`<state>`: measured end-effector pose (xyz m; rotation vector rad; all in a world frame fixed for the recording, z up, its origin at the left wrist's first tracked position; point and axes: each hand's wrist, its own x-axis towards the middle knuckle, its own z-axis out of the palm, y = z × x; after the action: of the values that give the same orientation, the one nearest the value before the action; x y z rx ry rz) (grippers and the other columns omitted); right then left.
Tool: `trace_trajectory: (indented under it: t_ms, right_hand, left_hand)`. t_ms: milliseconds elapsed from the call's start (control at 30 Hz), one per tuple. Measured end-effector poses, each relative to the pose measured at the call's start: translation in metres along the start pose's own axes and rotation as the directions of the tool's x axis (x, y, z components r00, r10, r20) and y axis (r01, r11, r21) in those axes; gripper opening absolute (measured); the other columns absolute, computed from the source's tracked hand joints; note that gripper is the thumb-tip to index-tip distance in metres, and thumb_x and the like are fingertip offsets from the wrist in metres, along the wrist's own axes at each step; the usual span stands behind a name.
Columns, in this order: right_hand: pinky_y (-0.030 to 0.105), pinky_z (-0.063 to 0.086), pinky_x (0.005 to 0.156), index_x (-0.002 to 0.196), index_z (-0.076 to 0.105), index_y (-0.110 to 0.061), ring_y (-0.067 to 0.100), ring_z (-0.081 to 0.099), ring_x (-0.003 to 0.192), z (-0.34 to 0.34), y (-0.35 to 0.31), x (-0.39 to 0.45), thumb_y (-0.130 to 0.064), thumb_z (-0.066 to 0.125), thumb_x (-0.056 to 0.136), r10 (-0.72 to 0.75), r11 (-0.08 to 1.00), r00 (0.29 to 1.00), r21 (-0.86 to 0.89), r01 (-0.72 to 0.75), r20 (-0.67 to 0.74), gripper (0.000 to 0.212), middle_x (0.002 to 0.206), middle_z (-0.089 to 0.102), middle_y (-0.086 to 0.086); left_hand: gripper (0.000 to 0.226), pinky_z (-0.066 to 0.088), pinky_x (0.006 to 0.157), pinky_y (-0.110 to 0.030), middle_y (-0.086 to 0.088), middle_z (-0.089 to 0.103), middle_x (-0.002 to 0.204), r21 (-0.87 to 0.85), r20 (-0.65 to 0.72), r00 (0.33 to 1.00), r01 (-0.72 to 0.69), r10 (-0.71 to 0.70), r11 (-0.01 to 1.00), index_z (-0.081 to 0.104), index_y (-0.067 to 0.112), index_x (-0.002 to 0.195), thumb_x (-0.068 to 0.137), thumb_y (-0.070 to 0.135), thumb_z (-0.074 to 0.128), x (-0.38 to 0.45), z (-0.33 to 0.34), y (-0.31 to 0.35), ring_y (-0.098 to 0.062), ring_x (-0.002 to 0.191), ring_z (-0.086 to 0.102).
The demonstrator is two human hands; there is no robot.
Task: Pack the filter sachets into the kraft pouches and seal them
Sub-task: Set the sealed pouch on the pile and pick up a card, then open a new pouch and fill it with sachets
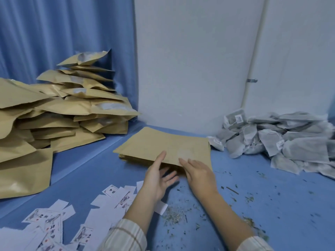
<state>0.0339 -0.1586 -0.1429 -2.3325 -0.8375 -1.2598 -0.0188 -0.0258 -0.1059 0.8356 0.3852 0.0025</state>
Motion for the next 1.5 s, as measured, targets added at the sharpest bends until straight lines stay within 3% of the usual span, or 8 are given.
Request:
trace_trajectory:
  t_ms: [167, 267, 400, 567, 733, 933, 1133, 1500]
  right_hand:
    - [0.028, 0.057, 0.065, 0.095, 0.075, -0.01, 0.024, 0.068, 0.07, -0.014, -0.033, 0.001, -0.001, 0.083, 0.063, -0.045, 0.991, 0.995, 0.12, 0.056, -0.09, 0.034, 0.078, 0.071, 0.009]
    - [0.019, 0.035, 0.1, 0.121, 0.064, -0.017, 0.022, 0.058, 0.111, -0.029, -0.05, 0.009, -0.019, 0.065, 0.087, 0.065, 0.936, 0.98, 0.329, -0.125, 0.186, 0.034, 0.118, 0.065, 0.006]
    - [0.013, 0.038, 0.096, 0.128, 0.054, -0.033, 0.002, 0.053, 0.114, -0.056, -0.065, 0.026, -0.039, 0.047, 0.095, 0.333, 0.551, 0.822, 0.613, -0.567, 0.461, 0.034, 0.13, 0.057, -0.009]
    - [0.042, 0.056, 0.08, 0.106, 0.061, -0.017, 0.024, 0.067, 0.095, -0.089, -0.06, 0.046, -0.052, 0.04, 0.093, 0.453, -0.472, 0.557, 0.718, -0.512, 0.696, 0.043, 0.102, 0.07, 0.006]
    - [0.027, 0.054, 0.073, 0.092, 0.065, -0.017, 0.009, 0.069, 0.084, -0.088, -0.051, 0.028, -0.027, 0.05, 0.096, 0.536, -0.45, 0.446, 0.69, -0.567, 0.717, 0.019, 0.087, 0.073, -0.005]
    - [0.035, 0.053, 0.083, 0.107, 0.063, 0.0, 0.019, 0.066, 0.093, -0.063, -0.045, 0.011, -0.009, 0.06, 0.089, 0.568, -0.551, 0.324, 0.642, -0.533, 0.756, 0.02, 0.096, 0.07, 0.007]
    - [0.027, 0.055, 0.062, 0.105, 0.062, 0.0, 0.018, 0.068, 0.082, -0.053, -0.042, -0.003, -0.006, 0.06, 0.088, 0.525, -0.604, 0.303, 0.599, -0.526, 0.795, 0.018, 0.093, 0.07, 0.011]
    - [0.023, 0.055, 0.055, 0.083, 0.069, -0.003, 0.014, 0.071, 0.067, -0.048, -0.039, -0.01, -0.005, 0.063, 0.084, 0.408, -0.668, 0.297, 0.504, -0.548, 0.863, 0.006, 0.075, 0.073, 0.008]
  left_hand:
    - [0.032, 0.057, 0.068, -0.043, -0.013, 0.065, 0.105, -0.057, -0.001, 0.966, -0.257, 0.258, 0.965, 0.049, 0.004, 0.127, 0.096, -0.001, 0.046, -0.012, 0.016, 0.019, -0.031, 0.091, 0.064]
    - [0.037, 0.05, 0.076, -0.034, -0.007, 0.065, 0.104, 0.183, -0.081, 0.874, -0.46, 0.479, 0.869, 0.051, 0.004, 0.125, 0.093, -0.009, 0.038, -0.023, 0.019, 0.031, -0.021, 0.086, 0.06]
    - [0.057, 0.035, 0.059, -0.011, -0.001, 0.062, 0.086, 0.765, 0.122, 0.575, -0.574, 0.809, 0.292, 0.046, 0.019, 0.138, 0.09, -0.009, 0.035, -0.038, 0.002, 0.045, -0.014, 0.071, 0.049]
    - [0.091, 0.037, 0.097, -0.04, -0.015, 0.045, 0.138, 0.828, 0.56, 0.441, -0.325, 0.701, -0.457, 0.03, 0.037, 0.144, 0.074, -0.021, 0.033, -0.056, -0.037, 0.054, -0.034, 0.117, 0.045]
    - [0.099, 0.022, 0.106, -0.046, -0.019, 0.036, 0.145, 0.767, 0.575, 0.56, -0.117, 0.596, -0.63, 0.024, 0.041, 0.146, 0.07, -0.02, 0.04, -0.061, -0.069, 0.042, -0.037, 0.127, 0.036]
    - [0.106, 0.001, 0.117, -0.046, -0.002, -0.015, 0.158, 0.916, 0.29, 0.932, -0.206, 0.215, -0.345, -0.014, 0.037, 0.148, 0.076, 0.018, 0.061, -0.059, -0.076, 0.03, -0.022, 0.145, -0.017]
    - [0.067, 0.013, 0.112, -0.023, 0.017, 0.016, 0.155, 0.808, 0.382, 0.878, -0.468, 0.287, 0.358, 0.034, 0.034, 0.145, 0.083, 0.021, 0.054, -0.067, -0.027, 0.008, 0.005, 0.139, 0.012]
    - [0.031, 0.041, 0.092, -0.029, -0.002, 0.062, 0.123, 0.805, 0.133, 0.852, -0.391, 0.507, 0.446, 0.058, 0.018, 0.12, 0.096, 0.033, 0.046, -0.043, 0.028, -0.058, -0.02, 0.117, 0.054]
